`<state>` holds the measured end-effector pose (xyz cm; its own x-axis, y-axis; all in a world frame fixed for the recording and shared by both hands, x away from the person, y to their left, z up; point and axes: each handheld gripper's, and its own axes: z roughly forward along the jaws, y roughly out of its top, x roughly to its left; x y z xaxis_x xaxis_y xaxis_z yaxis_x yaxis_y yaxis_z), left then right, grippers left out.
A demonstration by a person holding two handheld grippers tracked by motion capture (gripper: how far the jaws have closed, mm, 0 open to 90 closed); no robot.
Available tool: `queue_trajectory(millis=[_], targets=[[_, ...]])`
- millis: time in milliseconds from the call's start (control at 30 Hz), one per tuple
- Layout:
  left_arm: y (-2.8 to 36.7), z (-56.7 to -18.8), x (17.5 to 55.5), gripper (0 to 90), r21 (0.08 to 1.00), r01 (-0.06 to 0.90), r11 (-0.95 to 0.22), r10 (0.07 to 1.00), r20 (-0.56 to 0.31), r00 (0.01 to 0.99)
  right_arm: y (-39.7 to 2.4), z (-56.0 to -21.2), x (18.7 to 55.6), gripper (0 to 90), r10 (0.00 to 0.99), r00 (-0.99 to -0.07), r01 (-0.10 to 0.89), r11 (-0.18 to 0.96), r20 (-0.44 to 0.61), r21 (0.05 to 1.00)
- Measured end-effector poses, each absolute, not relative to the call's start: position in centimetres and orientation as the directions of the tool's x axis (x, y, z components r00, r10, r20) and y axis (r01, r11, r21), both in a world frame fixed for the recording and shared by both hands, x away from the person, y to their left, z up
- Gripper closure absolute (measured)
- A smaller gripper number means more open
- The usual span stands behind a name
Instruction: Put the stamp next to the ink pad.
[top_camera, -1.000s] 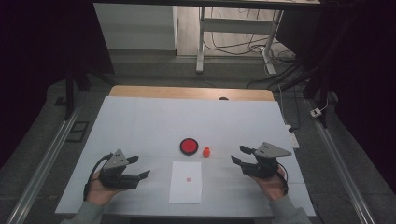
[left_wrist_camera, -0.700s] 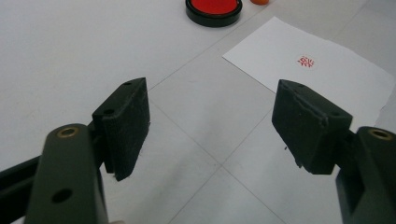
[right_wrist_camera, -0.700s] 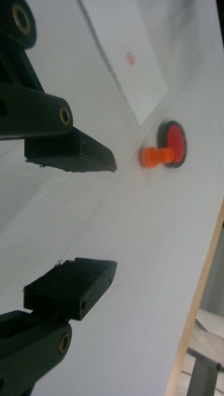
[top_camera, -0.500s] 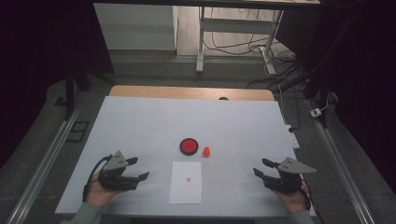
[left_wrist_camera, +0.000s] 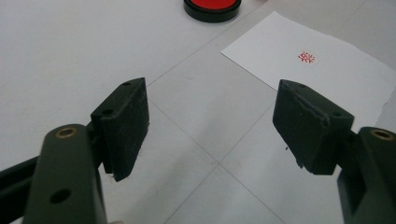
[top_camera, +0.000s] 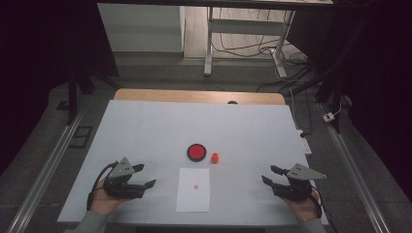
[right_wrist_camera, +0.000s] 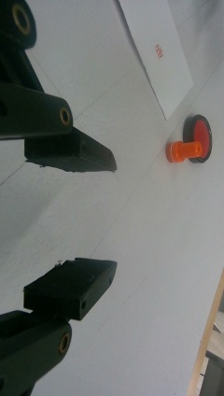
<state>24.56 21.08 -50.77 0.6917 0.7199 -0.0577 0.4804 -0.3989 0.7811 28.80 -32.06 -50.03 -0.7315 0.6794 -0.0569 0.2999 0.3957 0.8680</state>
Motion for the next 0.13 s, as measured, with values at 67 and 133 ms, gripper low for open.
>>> queue_trajectory(millis=[67,133], targets=[[21.08,-50.78,24.57,27.4,0.781,0.481,-0.4,0.72,-0.057,0.692,-32.01,-50.04,28.81,44.9,0.68,-0.731,0.299,0.399,-0.061,0.867],[21.09,-50.78,24.57,27.1,0.781,0.48,-0.4,0.72,-0.057,0.691,-31.98,-50.06,28.83,44.8,0.678,-0.733,0.299,0.401,-0.061,0.866]])
